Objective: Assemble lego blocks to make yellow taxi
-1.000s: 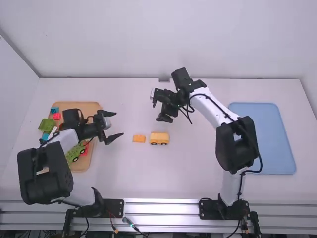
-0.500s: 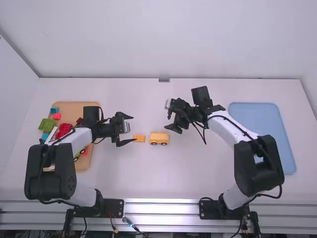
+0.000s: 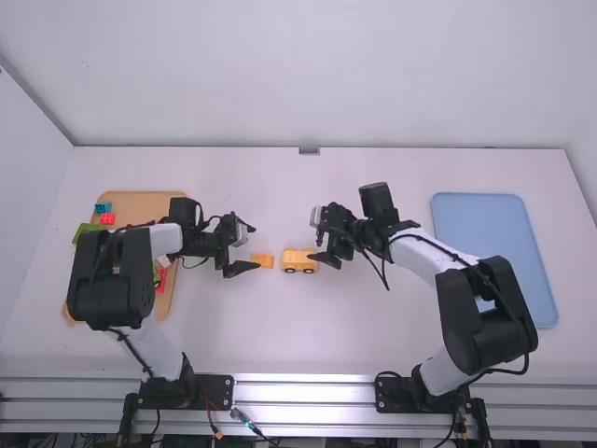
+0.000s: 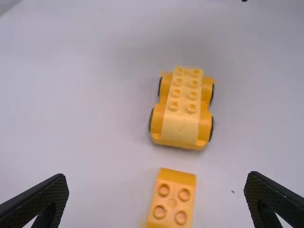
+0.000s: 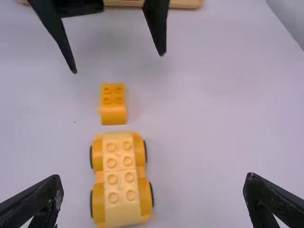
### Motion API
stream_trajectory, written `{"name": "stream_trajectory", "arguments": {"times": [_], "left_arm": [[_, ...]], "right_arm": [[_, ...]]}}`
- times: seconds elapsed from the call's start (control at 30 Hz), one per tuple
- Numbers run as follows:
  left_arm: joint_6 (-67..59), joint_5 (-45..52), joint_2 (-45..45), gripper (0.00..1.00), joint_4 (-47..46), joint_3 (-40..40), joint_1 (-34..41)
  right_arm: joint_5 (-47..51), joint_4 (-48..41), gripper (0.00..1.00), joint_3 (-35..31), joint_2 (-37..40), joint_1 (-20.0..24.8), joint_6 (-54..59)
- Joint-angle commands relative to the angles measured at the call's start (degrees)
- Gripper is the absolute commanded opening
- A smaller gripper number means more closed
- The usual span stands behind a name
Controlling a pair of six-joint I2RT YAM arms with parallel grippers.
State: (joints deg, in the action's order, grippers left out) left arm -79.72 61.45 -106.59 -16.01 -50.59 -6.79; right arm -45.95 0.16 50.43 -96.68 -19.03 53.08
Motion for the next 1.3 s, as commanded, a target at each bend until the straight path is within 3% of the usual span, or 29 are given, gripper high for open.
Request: {"name": "stream_trajectory", "arguments": {"times": [0.0,0.1,0.43,0.87,1.03,1.27], "left_arm": [[-8.8,1.2,-1.5,0.99,-3.1,-1.7,0.5],[-9.8,0.7,-3.3,0.99,-3.9,-2.9,0.4],[-9.7,2.1,-9.1,0.99,-1.4,-4.0,0.5],[-9.2,2.2,-9.1,0.99,-0.1,-2.9,0.5],[-3.6,2.2,-9.1,0.99,1.4,-2.8,0.5],[-3.7,2.1,-9.1,0.99,1.3,-2.8,1.2]], "right_arm": [[-7.9,1.2,0.99,-2.1,-1.6,1.2,3.8],[-12.7,7.7,0.99,-4.2,-4.9,2.3,2.6],[-12.7,30.7,0.99,-8.5,-16.9,1.9,-6.5],[-8.0,45.2,0.99,-8.4,-27.7,-1.5,-12.4],[-8.5,49.7,0.98,-8.3,-31.2,-1.6,-13.0],[-11.3,52.2,0.84,-8.4,-33.0,-0.7,-15.2]]}}
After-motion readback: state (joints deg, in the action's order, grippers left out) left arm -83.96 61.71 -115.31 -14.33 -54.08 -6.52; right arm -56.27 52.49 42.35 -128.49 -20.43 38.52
